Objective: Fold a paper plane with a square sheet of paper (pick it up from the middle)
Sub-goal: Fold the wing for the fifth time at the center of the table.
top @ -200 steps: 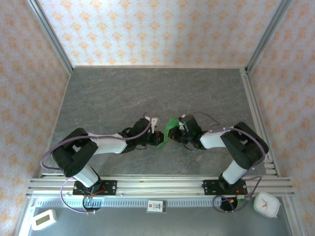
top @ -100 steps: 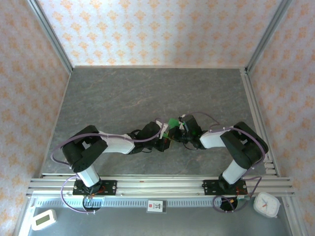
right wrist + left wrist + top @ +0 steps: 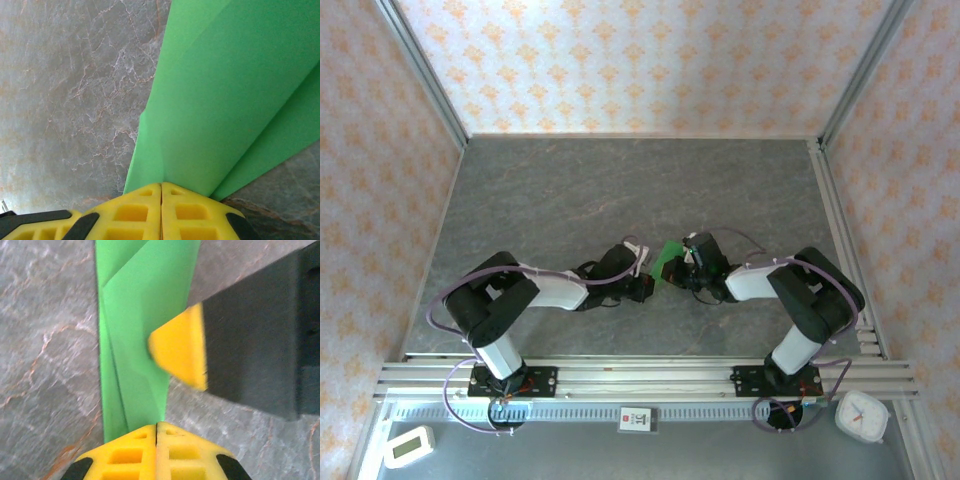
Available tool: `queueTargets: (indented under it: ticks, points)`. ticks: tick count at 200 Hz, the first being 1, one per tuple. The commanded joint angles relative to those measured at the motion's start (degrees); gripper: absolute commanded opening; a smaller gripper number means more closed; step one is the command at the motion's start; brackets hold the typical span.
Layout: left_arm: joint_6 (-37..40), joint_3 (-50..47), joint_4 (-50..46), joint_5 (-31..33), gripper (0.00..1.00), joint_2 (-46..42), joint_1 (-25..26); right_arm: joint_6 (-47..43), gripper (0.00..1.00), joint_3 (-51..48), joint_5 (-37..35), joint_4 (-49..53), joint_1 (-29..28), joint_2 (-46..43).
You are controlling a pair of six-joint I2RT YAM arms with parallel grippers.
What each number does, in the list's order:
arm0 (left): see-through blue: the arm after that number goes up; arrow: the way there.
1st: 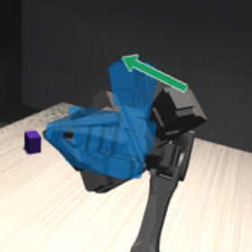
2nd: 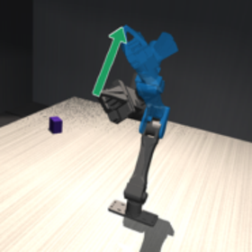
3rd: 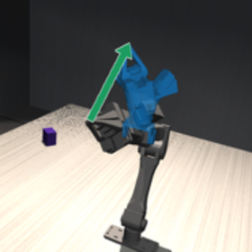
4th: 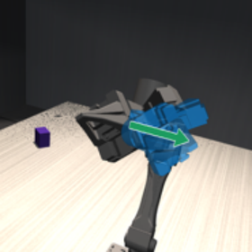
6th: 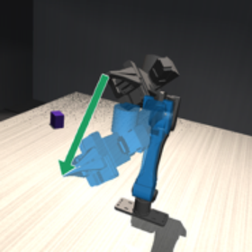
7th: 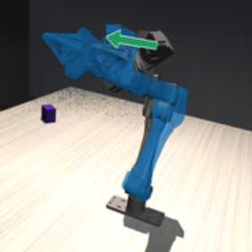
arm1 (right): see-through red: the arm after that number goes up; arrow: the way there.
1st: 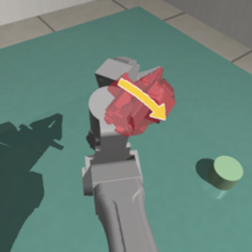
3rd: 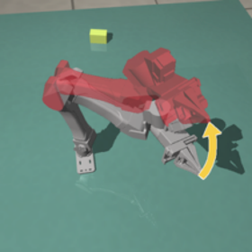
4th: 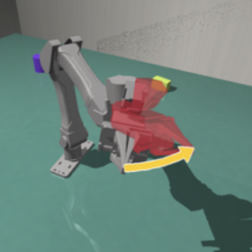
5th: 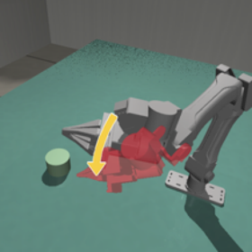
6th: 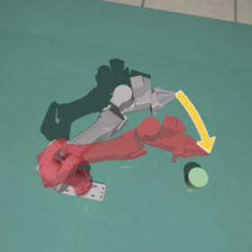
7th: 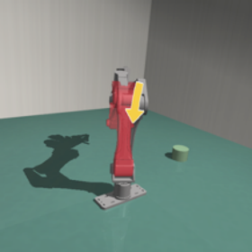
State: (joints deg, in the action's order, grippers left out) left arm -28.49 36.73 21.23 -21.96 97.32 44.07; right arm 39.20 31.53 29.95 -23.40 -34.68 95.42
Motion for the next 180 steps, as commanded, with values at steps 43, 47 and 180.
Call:
queueTargets:
  ticks: [43,47,180]
  points:
    - [-1.8,-2.4,2.8,1.0,0.0,-4.5,-0.2,0.4,0.08,0.2,-2.5,3.4,-1.1,5.8]
    - [-1.8,-2.2,2.7,0.7,0.0,-5.2,-0.1,0.4,0.08,0.2,-2.5,3.4,-1.1,5.9]
    - [-1.7,-0.4,4.3,-1.2,0.0,1.2,1.8,1.0,0.06,0.2,-2.9,3.7,-1.2,6.7]
